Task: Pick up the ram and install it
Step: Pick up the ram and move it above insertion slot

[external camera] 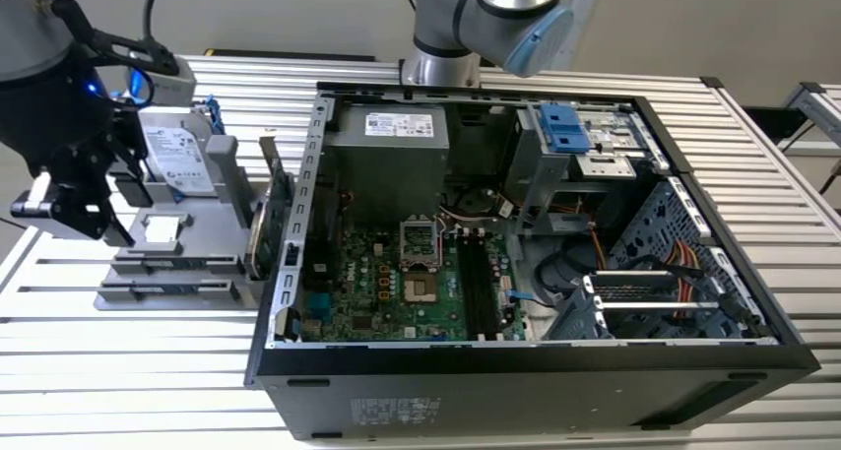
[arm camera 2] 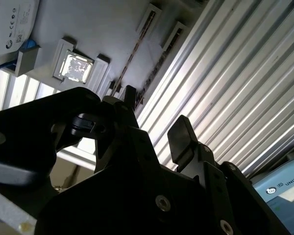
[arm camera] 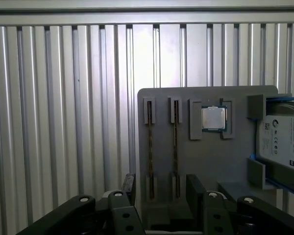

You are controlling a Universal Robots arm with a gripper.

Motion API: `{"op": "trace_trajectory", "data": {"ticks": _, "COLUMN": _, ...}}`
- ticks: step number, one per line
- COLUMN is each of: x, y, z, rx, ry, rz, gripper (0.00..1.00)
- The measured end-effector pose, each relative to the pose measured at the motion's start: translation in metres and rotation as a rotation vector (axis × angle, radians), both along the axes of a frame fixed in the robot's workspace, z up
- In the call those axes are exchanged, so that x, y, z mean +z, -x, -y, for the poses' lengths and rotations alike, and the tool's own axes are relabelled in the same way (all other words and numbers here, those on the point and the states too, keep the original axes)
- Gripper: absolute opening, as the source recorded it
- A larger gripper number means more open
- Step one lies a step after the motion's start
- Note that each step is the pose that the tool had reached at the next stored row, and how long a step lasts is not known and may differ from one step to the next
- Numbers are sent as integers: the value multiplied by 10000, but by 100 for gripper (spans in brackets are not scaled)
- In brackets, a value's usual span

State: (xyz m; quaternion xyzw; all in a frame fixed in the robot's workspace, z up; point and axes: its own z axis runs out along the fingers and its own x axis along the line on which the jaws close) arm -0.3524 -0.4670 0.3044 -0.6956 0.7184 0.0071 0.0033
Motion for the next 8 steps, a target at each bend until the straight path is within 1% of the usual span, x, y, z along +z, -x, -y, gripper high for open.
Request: {"op": "trace_trajectory", "data": {"ticks": 8, "x": -33, "y": 0, "z": 0, "rx": 0, "ry": 0, "rz": 0, "gripper": 100}}
